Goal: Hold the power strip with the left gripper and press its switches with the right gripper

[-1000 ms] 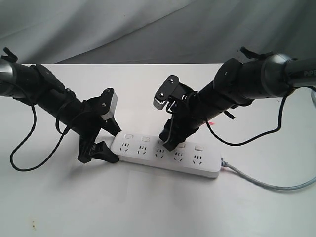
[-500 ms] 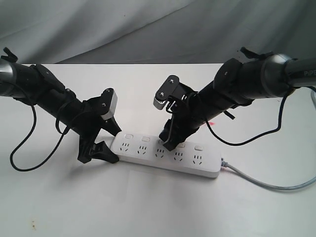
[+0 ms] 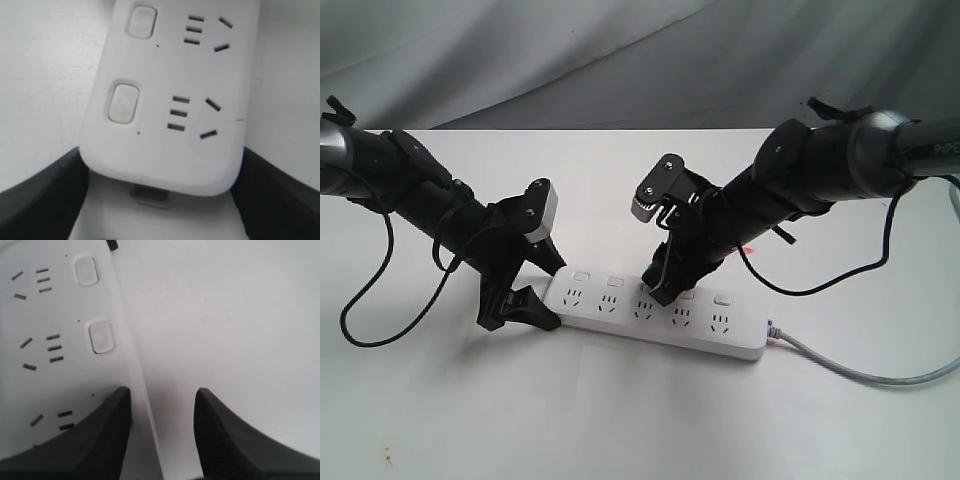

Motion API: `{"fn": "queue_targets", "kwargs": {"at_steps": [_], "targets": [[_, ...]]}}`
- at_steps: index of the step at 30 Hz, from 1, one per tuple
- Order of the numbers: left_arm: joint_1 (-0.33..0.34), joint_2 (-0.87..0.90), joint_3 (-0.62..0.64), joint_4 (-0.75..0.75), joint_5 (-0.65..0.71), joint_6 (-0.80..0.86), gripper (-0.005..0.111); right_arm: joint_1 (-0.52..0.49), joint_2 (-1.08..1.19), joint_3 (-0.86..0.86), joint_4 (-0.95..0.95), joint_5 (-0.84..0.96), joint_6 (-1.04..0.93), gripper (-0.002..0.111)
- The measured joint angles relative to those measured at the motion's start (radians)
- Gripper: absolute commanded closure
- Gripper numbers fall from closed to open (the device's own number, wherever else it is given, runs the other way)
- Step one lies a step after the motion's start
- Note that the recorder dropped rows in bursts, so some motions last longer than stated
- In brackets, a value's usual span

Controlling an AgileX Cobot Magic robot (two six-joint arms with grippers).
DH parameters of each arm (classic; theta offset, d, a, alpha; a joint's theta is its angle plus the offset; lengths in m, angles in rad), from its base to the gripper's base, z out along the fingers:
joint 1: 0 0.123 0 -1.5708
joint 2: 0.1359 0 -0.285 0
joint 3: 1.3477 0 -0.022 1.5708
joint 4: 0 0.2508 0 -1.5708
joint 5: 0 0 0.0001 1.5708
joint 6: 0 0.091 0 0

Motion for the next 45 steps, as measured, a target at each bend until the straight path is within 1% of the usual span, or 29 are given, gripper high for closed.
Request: {"fn": "queue_targets", "kwargs": {"at_steps": [10, 15, 22, 33, 45], "targets": [[0.0, 0.0, 0.0, 0.0, 0.0, 0.0, 0.04, 0.0, -0.076, 0.009, 0.004, -0.01, 0.0, 0.07], [0.0, 0.0, 0.0, 0.0, 0.0, 0.0, 0.04, -0.002, -0.13, 0.011, 0.006, 0.021, 0.0, 0.07], [0.0, 0.0, 0.0, 0.0, 0.0, 0.0, 0.04, -0.033, -0.195, 0.089, 0.004, 0.023, 0.0, 0.07], [0.0, 0.0, 0.0, 0.0, 0.0, 0.0, 0.04, -0.039, -0.197, 0.112, -0.022, 0.007, 0.0, 0.07], [0.0, 0.0, 0.0, 0.0, 0.0, 0.0, 0.04, -0.039, -0.142, 0.116, -0.029, -0.007, 0.0, 0.07]]}}
